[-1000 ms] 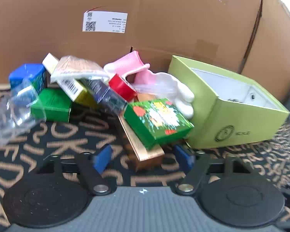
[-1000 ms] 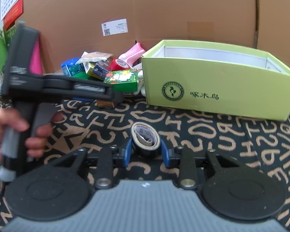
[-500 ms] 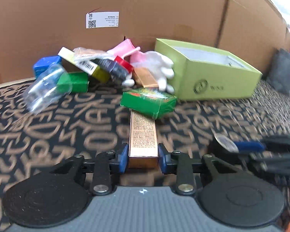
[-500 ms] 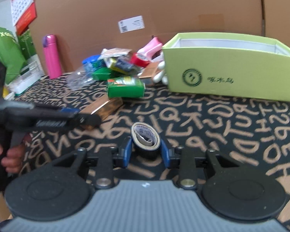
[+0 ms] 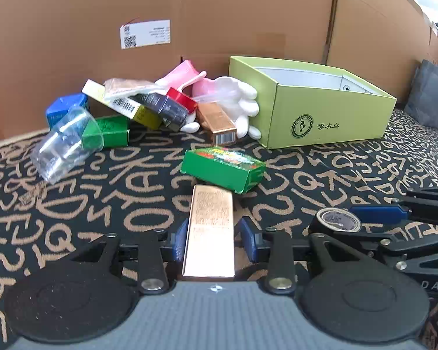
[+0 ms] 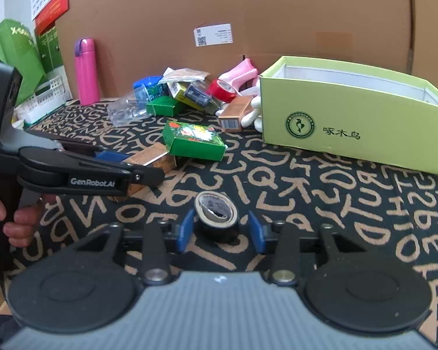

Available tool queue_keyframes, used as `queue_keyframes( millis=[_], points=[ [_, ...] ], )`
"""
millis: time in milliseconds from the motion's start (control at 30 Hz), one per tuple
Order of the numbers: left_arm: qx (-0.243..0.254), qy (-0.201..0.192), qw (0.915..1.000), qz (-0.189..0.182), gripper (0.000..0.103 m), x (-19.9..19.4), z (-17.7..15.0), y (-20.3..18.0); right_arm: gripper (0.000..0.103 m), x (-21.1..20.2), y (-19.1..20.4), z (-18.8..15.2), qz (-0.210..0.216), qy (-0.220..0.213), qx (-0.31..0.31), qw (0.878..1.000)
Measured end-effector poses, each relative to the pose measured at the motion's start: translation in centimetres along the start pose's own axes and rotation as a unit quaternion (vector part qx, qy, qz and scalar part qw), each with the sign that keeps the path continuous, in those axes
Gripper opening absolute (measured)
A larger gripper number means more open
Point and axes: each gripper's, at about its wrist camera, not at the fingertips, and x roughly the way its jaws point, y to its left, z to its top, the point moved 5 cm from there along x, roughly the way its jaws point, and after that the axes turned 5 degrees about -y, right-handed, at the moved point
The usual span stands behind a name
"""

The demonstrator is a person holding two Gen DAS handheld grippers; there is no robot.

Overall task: Organize objects
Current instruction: 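Carry the tape roll and brown box into the shoebox and release both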

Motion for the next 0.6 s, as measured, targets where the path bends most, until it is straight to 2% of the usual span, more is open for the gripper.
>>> queue_keyframes(
  millis=[67,267,300,333,367,600],
  points=[
    [-0.001,-0.003,1.0000,0.007,0.044,-0.1,-0.1,0.2,0.043,0.4,0.1,0.1,0.003,0.003,-0.005,1.000],
    [-0.004,0.000,1.0000,0.007,0.044,0.5,0.1,0.4,0.043,0.9,0.4,0.0,0.007,0.004,-0.005,1.000],
    [-0.001,-0.002,1.0000,0.008,0.043,0.5,0.1,0.4,0.042,1.0,0.4,0.0,0.007,0.005,-0.005,1.000],
    [0.003,-0.003,0.9999,0.011,0.041,0.6,0.1,0.3,0.034,1.0,0.4,0.0,0.006,0.006,-0.004,1.000],
    [0.004,-0.004,0.9999,0.010,0.033,0.5,0.1,0.2,0.034,1.0,0.4,0.0,0.005,0.006,-0.003,1.000],
    [-0.007,0.007,0.9999,-0.013,0.032,-1.2,0.0,-0.2,0.033,0.0,0.1,-0.1,0.012,-0.005,0.017,1.000]
  ],
)
